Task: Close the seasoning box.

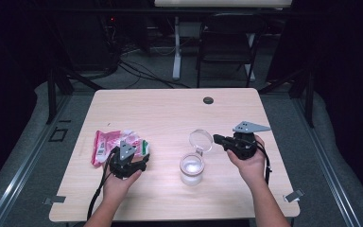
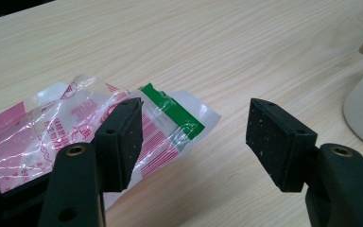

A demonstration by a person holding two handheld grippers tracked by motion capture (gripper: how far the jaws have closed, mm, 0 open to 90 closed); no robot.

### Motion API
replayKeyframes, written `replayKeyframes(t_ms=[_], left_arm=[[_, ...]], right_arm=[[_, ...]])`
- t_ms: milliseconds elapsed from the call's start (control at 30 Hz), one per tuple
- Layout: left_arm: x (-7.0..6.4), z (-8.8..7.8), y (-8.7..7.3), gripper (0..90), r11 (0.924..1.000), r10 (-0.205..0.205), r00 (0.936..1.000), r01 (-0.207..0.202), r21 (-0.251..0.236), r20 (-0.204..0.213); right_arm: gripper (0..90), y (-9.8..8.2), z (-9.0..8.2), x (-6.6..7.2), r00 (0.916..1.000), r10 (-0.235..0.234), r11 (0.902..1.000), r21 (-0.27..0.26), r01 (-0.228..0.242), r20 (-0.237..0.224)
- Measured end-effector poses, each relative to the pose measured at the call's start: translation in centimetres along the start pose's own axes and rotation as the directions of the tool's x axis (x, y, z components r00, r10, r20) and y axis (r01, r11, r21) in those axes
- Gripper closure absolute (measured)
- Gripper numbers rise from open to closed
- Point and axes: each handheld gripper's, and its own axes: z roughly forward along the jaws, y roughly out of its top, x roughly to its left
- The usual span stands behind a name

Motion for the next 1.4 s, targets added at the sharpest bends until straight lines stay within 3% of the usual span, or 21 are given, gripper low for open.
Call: replayKeyframes(t_ms=[1400], left_arm=[[-0.13,0.24,-0.09,37.4,0.9999,0.008,1.0000,-0.008,0.011,0.002]], right_arm=[[90.0,-0.21,0.57,0.21,0.9998,-0.003,0.9998,0.018,0.003,-0.017]])
